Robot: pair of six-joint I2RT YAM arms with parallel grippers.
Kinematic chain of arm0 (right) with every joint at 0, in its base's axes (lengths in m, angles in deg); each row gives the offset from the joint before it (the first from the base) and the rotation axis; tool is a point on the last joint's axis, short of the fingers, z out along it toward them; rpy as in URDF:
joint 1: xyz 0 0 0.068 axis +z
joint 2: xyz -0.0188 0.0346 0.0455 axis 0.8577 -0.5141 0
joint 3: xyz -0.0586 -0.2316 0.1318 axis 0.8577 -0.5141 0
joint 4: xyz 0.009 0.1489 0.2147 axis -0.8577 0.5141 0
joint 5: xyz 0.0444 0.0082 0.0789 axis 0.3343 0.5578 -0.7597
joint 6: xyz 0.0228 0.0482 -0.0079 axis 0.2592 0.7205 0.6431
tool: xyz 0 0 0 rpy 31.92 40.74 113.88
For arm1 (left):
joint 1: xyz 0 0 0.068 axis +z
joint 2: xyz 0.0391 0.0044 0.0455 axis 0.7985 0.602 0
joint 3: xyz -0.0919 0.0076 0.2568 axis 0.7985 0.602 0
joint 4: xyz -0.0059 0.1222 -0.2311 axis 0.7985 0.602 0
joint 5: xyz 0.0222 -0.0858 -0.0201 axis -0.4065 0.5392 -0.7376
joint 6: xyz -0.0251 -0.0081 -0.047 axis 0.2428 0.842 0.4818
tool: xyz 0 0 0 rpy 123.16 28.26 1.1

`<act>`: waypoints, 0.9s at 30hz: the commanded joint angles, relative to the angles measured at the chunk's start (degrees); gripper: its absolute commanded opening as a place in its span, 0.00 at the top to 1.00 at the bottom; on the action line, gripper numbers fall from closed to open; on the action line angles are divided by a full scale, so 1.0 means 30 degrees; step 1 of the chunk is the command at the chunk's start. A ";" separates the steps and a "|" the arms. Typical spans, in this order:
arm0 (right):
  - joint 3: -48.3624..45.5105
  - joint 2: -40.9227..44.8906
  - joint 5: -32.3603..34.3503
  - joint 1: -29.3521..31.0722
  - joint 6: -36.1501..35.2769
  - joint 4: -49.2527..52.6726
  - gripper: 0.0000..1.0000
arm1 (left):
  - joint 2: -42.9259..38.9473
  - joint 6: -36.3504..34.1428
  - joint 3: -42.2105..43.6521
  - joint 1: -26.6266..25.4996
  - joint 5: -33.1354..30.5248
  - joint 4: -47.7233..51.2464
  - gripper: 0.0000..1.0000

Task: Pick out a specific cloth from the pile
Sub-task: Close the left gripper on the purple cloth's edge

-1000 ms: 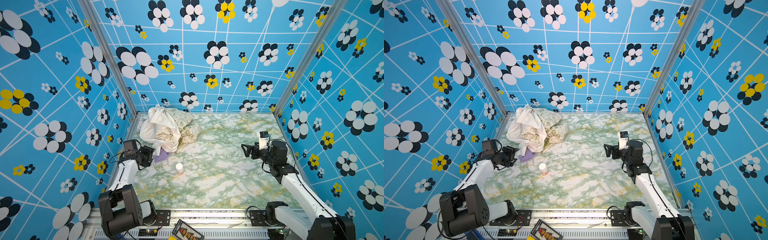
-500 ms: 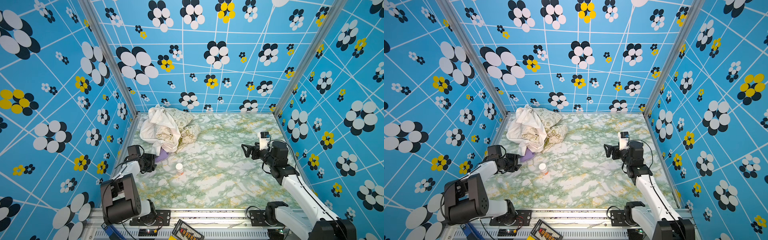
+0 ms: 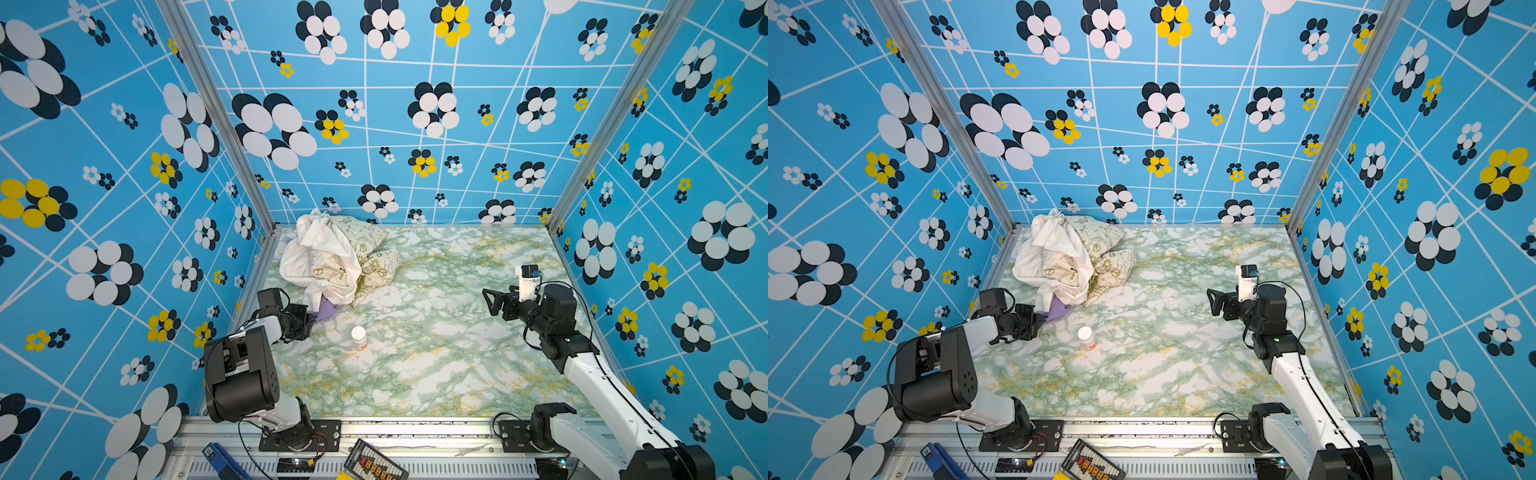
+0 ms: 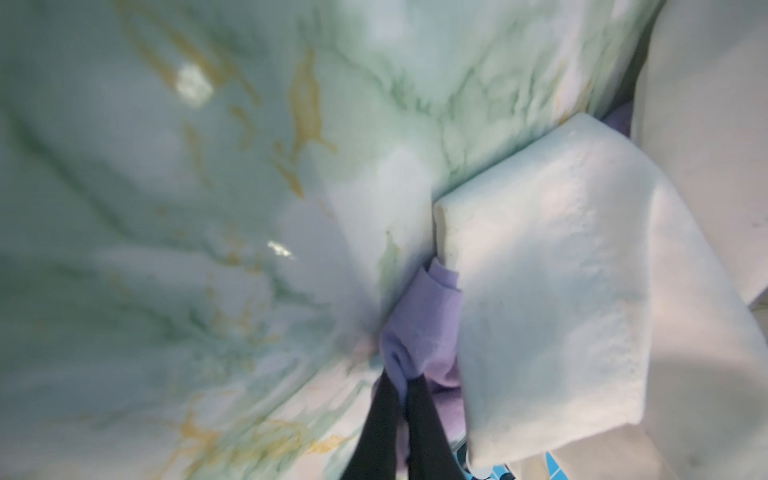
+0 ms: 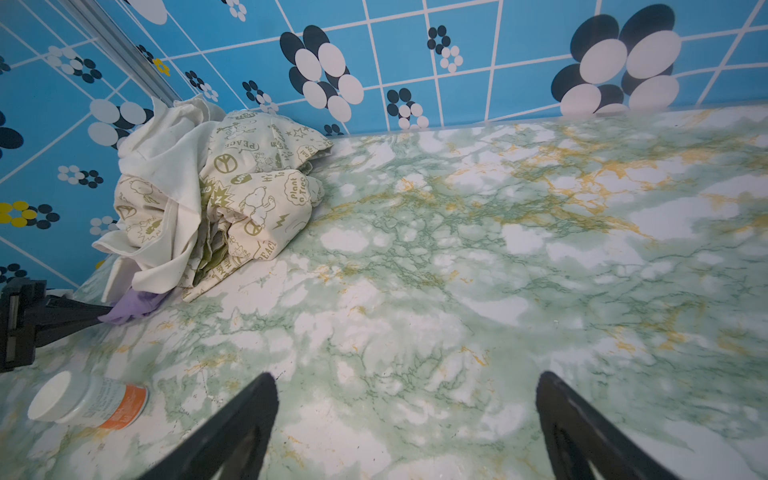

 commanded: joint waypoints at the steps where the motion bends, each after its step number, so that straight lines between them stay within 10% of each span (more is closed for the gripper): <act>1: -0.0344 0.0275 0.0316 0.0181 0.0262 0.0068 0.01 | -0.0139 -0.0213 -0.0607 0.0001 0.0368 -0.0609 0.99; 27: -0.0226 -0.0977 0.1105 0.0313 -0.0041 -0.1189 0.01 | -0.4277 0.0184 -0.5505 -0.1808 -0.4975 0.2562 1.00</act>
